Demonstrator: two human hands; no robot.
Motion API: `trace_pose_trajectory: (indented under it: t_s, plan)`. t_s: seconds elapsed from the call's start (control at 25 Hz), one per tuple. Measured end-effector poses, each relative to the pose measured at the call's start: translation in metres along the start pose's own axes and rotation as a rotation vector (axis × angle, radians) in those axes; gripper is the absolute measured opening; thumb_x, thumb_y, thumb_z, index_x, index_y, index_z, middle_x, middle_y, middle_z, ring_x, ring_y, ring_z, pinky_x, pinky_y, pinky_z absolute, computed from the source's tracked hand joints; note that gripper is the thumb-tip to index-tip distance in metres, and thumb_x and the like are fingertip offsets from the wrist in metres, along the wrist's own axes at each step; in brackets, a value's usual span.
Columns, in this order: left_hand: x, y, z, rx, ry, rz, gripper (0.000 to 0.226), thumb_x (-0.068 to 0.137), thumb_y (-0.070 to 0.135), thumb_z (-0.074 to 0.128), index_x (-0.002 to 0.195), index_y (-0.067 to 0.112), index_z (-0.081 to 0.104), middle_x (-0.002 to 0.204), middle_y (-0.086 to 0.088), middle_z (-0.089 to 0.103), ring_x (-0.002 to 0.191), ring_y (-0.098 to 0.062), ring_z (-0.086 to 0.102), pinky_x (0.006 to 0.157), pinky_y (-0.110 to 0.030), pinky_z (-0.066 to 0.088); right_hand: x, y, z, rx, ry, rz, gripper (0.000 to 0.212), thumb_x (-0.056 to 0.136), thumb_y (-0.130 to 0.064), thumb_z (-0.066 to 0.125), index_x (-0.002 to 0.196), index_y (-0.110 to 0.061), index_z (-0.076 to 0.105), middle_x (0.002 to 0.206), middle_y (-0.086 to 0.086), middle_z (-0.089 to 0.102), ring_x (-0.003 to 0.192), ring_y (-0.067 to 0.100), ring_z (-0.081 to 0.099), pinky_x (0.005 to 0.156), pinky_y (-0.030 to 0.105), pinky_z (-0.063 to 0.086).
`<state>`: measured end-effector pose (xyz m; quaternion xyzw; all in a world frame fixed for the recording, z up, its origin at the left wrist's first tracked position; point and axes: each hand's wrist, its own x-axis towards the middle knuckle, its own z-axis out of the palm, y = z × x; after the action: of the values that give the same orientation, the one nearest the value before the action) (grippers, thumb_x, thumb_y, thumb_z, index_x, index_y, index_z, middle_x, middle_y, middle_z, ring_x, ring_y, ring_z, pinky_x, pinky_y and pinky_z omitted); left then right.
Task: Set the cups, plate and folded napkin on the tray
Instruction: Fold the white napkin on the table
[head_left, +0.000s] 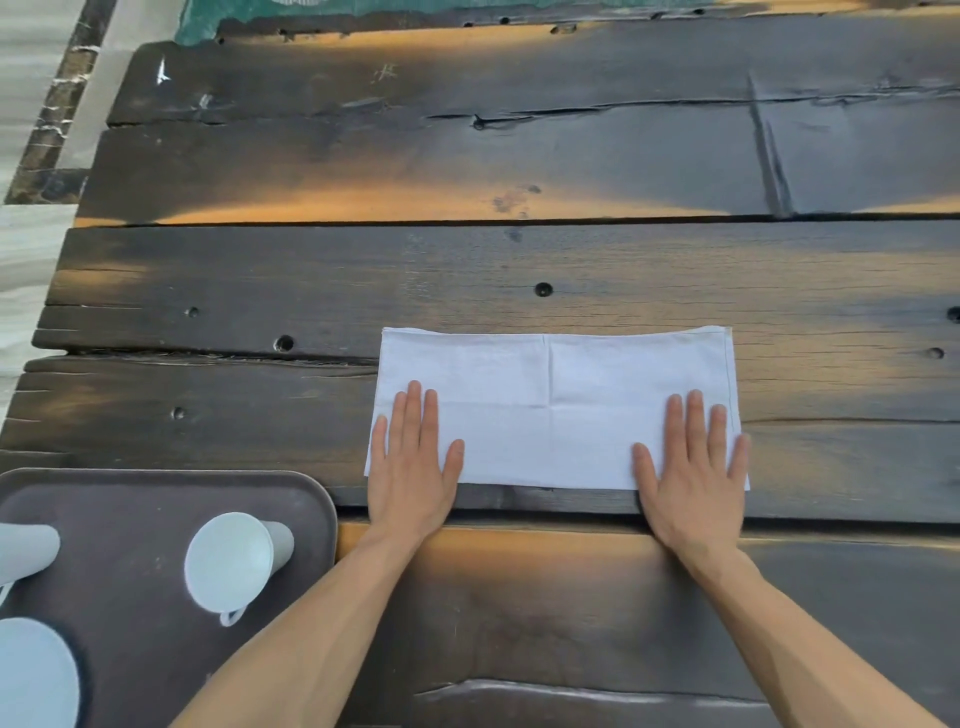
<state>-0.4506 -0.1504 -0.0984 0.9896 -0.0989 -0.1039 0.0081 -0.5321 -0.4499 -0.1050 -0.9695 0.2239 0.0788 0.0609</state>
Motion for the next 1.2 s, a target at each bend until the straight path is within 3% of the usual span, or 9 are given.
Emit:
trace_pose_trajectory:
  t_s: [0.32,0.44,0.52,0.64,0.76,0.88,1.04,1.12,1.2]
  plan:
    - [-0.003,0.006,-0.001,-0.059,0.029,-0.193,0.071,0.101,0.05,0.017,0.156,0.005,0.009,0.162,-0.023,0.004,0.15,-0.037,0.007,0.121,-0.047,0.011,-0.006,0.017,-0.005,0.023,-0.007,0.137,0.074,0.096,-0.058,0.009,0.157,-0.017,0.005,0.165,0.003,0.006,0.152,0.029,0.004,0.121,0.055,0.006]
    - [-0.001,0.006,-0.004,-0.143,0.006,-0.261,0.076,0.1,0.055,0.022,0.156,0.005,0.004,0.163,-0.021,0.0,0.15,-0.034,0.004,0.122,-0.045,0.008,-0.006,0.015,-0.007,0.025,-0.024,0.133,0.074,0.095,-0.058,0.008,0.157,-0.017,0.004,0.165,0.003,0.003,0.152,0.029,0.002,0.121,0.054,0.003]
    - [0.006,0.006,-0.014,-0.257,0.021,-0.368,0.08,0.098,0.056,0.034,0.156,0.006,0.009,0.163,-0.016,0.01,0.148,-0.033,0.012,0.119,-0.045,0.015,-0.008,0.016,-0.009,0.037,-0.02,0.131,0.075,0.095,-0.057,0.009,0.157,-0.017,0.006,0.165,0.003,0.005,0.152,0.029,0.003,0.121,0.054,0.005]
    - [0.024,0.001,-0.034,-0.293,0.063,-0.494,0.076,0.093,0.051,0.055,0.151,0.011,0.026,0.148,-0.011,0.037,0.127,-0.034,0.039,0.1,-0.049,0.035,-0.011,0.026,-0.014,0.042,-0.02,0.068,0.075,0.094,-0.056,0.011,0.157,-0.015,0.012,0.165,0.004,0.011,0.151,0.029,0.008,0.121,0.052,0.009]
    - [0.041,-0.004,-0.047,-0.495,-0.044,-0.632,0.077,0.084,0.047,0.069,0.145,0.017,0.033,0.134,-0.012,0.042,0.111,-0.038,0.053,0.093,-0.048,0.044,-0.015,0.04,-0.017,0.029,-0.023,0.001,0.075,0.094,-0.054,0.009,0.157,-0.014,0.015,0.164,0.003,0.013,0.151,0.028,0.01,0.121,0.05,0.011]
    - [0.058,-0.018,-0.051,-0.676,-0.148,-0.755,0.063,0.076,0.04,0.078,0.125,0.017,0.044,0.12,-0.009,0.053,0.101,-0.034,0.058,0.083,-0.04,0.047,-0.017,0.05,-0.019,0.035,-0.029,-0.044,0.073,0.094,-0.053,0.01,0.157,-0.015,0.016,0.164,0.002,0.014,0.152,0.027,0.009,0.122,0.05,0.01]
    - [0.069,-0.039,-0.054,-0.733,-0.21,-0.618,0.028,0.088,0.037,0.063,0.094,0.01,0.057,0.098,-0.006,0.065,0.096,-0.031,0.061,0.077,-0.038,0.049,-0.026,0.065,-0.017,0.02,-0.039,-0.056,0.07,0.095,-0.051,0.012,0.157,-0.019,0.015,0.164,-0.002,0.011,0.152,0.025,0.007,0.122,0.051,0.008]
    - [0.065,-0.041,-0.062,-0.716,-0.143,-0.529,0.028,0.093,0.034,0.054,0.078,0.011,0.051,0.083,-0.003,0.06,0.085,-0.03,0.057,0.063,-0.036,0.04,-0.028,0.069,-0.017,0.02,-0.033,-0.05,0.068,0.095,-0.049,0.013,0.157,-0.02,0.016,0.164,-0.002,0.012,0.152,0.025,0.009,0.121,0.051,0.009]
    - [0.058,-0.033,-0.078,-0.744,-0.08,-0.48,0.028,0.092,0.034,0.054,0.074,0.013,0.049,0.075,0.001,0.057,0.075,-0.024,0.053,0.06,-0.035,0.035,-0.027,0.07,-0.016,0.023,-0.025,-0.05,0.067,0.095,-0.048,0.015,0.156,-0.021,0.017,0.163,-0.002,0.016,0.151,0.025,0.011,0.121,0.051,0.009]
